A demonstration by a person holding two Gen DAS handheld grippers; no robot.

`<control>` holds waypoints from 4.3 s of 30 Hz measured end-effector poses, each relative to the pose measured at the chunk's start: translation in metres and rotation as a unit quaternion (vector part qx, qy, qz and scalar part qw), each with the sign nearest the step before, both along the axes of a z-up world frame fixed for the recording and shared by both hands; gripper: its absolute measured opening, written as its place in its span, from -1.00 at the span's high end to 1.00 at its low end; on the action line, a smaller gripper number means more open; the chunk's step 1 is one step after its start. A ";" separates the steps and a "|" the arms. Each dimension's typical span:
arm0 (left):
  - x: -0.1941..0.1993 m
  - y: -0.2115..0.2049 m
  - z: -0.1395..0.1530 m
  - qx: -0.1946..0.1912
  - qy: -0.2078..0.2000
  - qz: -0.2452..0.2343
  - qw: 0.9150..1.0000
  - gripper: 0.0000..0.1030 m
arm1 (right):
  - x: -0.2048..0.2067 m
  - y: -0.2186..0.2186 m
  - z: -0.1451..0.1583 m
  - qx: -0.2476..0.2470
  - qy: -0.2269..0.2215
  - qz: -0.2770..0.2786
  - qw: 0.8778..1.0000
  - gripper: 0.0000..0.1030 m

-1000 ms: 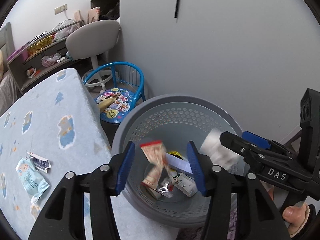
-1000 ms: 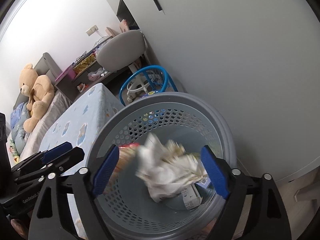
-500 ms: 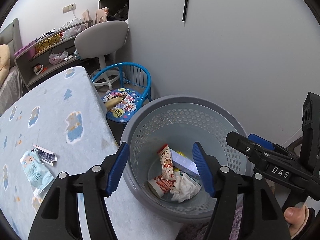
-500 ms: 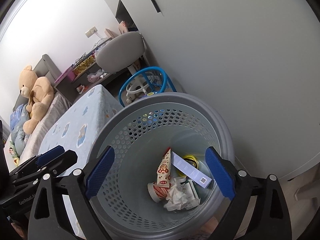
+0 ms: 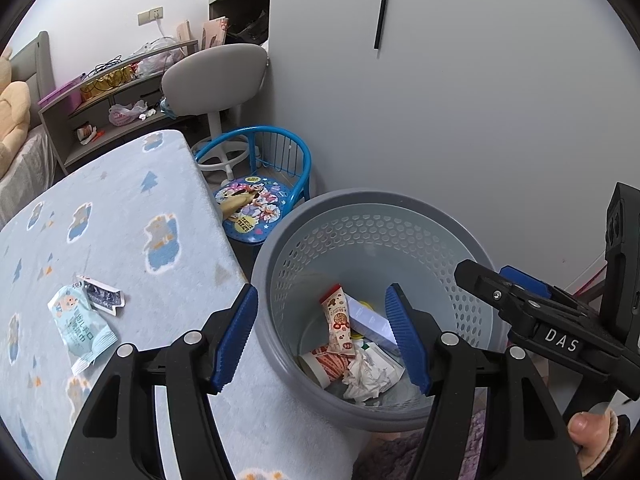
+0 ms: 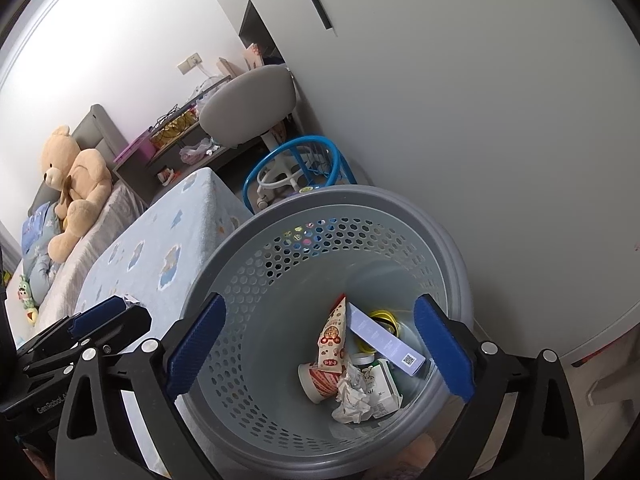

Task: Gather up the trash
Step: 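Withdraw both open tools from the basket back over the bed cover, then grasp the playing card with the right tool beside the wipe packet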

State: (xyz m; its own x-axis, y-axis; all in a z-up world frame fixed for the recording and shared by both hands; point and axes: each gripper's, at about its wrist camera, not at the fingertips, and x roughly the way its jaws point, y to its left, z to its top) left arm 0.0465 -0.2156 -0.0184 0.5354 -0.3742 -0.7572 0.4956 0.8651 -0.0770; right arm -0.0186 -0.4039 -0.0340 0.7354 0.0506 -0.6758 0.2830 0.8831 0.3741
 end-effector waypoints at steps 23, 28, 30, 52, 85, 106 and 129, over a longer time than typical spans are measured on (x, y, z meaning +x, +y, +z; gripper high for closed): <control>-0.020 0.063 0.016 -0.022 -0.028 0.056 0.998 -0.26 | -0.006 0.044 0.019 -0.066 -0.013 0.019 0.998 -0.87; -0.026 0.081 0.022 -0.027 -0.035 0.070 0.997 -0.27 | -0.007 0.063 0.022 -0.092 -0.014 0.031 0.995 -0.87; -0.028 0.089 0.023 -0.028 -0.039 0.077 0.996 -0.28 | -0.006 0.070 0.022 -0.097 -0.011 0.038 0.994 -0.87; -0.016 0.222 -0.008 -0.009 -0.026 0.206 0.978 -0.30 | 0.036 0.188 0.039 -0.146 -0.014 0.151 0.978 -0.87; 0.037 0.276 -0.041 -0.002 0.022 0.276 0.961 -0.30 | 0.214 0.293 -0.046 -0.187 0.096 0.350 0.913 -0.87; 0.045 0.282 -0.044 -0.016 0.043 0.287 0.957 -0.30 | 0.216 0.331 -0.055 -0.189 0.085 0.383 0.900 -0.18; 0.077 0.260 -0.033 -0.022 0.057 0.287 0.956 -0.38 | 0.137 0.247 0.013 -0.052 0.038 0.308 0.949 0.69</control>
State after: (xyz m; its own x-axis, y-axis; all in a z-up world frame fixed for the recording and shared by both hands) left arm 0.1231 0.0448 -0.0517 0.5776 -0.0752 -0.8129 -0.0743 0.9868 -0.1441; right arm 0.1186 -0.1573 -0.0215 0.5370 0.3862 -0.7499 -0.2774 0.9204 0.2754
